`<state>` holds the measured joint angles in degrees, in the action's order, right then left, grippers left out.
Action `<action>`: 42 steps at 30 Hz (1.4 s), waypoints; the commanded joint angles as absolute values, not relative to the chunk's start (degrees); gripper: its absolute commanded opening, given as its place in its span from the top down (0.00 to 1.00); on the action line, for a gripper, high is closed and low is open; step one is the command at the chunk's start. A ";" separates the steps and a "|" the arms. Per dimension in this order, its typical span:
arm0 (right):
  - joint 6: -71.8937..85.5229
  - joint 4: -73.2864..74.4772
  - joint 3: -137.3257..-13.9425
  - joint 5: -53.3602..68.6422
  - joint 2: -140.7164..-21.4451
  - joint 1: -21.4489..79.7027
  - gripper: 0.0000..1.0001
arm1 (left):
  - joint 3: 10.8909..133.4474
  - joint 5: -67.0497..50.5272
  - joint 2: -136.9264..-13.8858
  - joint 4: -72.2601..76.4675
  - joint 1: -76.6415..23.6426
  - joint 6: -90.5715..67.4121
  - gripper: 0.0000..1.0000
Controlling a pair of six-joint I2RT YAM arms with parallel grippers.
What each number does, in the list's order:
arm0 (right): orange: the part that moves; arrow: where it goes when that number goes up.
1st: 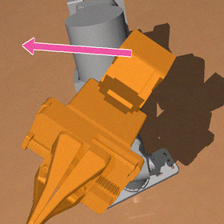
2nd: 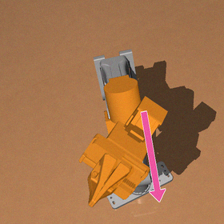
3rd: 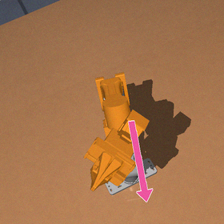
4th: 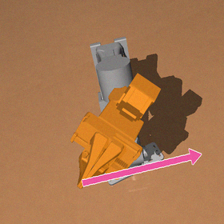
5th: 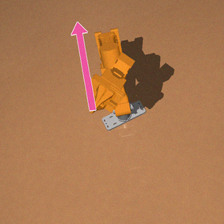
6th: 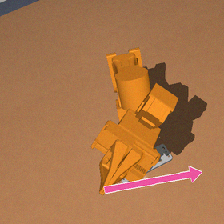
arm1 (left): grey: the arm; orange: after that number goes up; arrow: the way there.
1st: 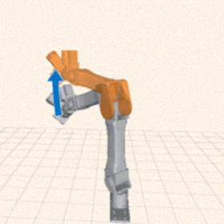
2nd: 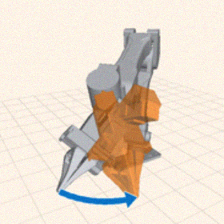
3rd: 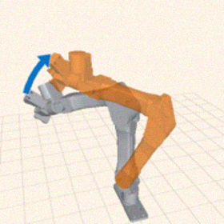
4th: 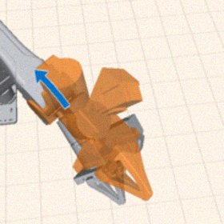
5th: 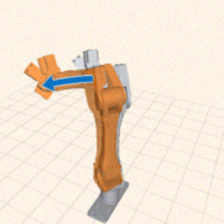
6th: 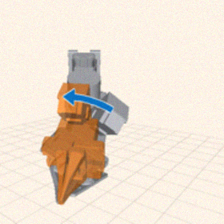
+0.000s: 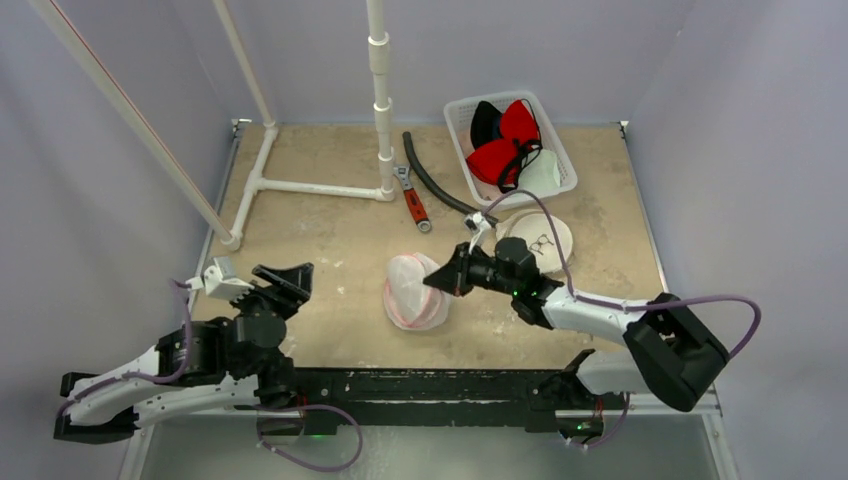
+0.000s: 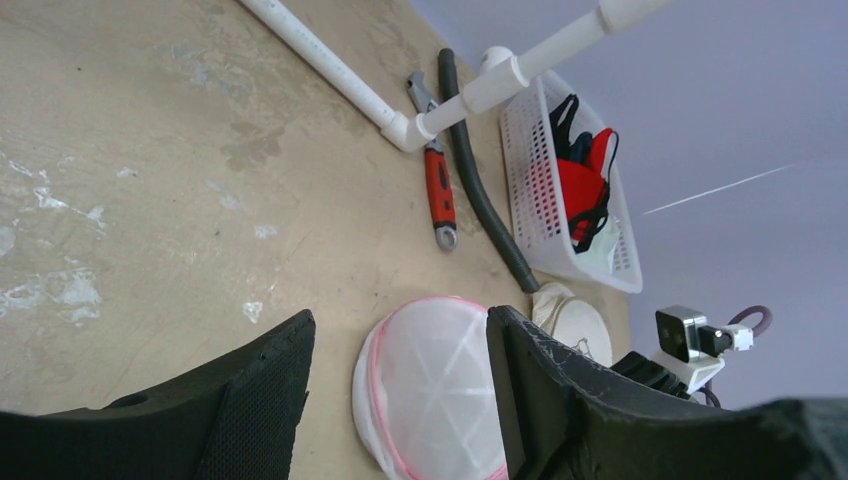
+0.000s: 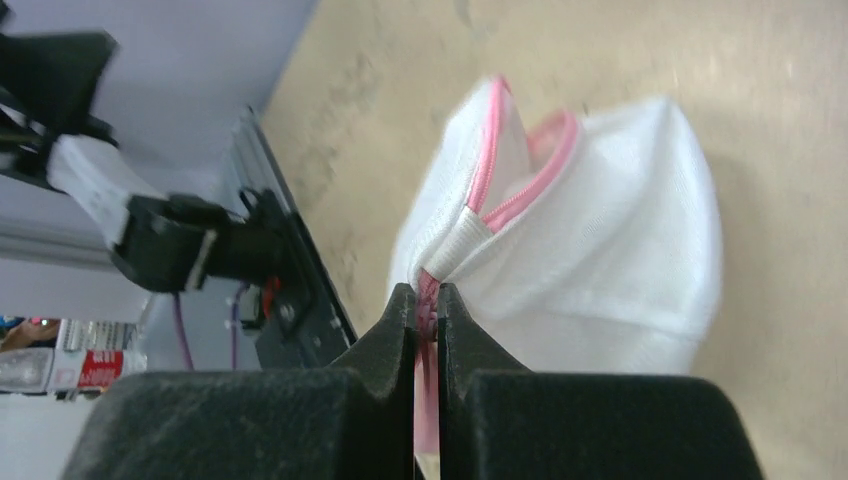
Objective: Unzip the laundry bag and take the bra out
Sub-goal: Adjust the laundry bag at the center of the board.
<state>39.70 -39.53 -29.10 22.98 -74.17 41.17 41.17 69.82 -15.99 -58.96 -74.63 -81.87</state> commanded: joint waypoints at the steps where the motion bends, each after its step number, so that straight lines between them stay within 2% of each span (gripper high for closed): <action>1: 39.25 -41.82 -23.82 20.99 -72.15 41.52 1.00 | 37.94 67.56 -17.64 -54.74 -74.53 -81.39 0.38; 14: 34.23 -35.20 -21.55 14.22 -68.65 41.42 1.00 | 35.82 65.27 -22.15 -48.66 -74.58 -78.85 0.38; 18: 33.75 -34.74 -21.31 16.60 -67.99 41.42 1.00 | 33.88 63.18 -23.84 -44.57 -74.53 -76.80 0.38; 22: 37.16 -35.88 -19.27 18.36 -62.50 41.32 1.00 | 32.67 61.25 -25.85 -42.96 -74.50 -76.06 0.38; 29: 40.38 -33.67 -27.17 19.98 -55.79 39.19 1.00 | 32.50 61.96 -24.77 -43.64 -74.58 -76.77 0.38; 34: 42.26 -38.19 -26.12 21.38 -58.82 38.26 1.00 | 32.09 62.28 -23.75 -43.72 -74.53 -77.04 0.39; 39: 48.10 -51.81 -17.19 27.11 -64.25 35.43 1.00 | 30.58 61.39 -23.69 -44.03 -74.55 -78.32 0.39; 42: 48.75 -54.84 -14.37 28.28 -67.00 34.72 1.00 | 29.91 60.87 -23.55 -43.26 -74.53 -78.33 0.39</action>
<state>45.32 -45.82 -17.80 23.94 -64.55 35.75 30.92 61.30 -23.92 -44.62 -74.63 -77.97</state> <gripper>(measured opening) 0.038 0.618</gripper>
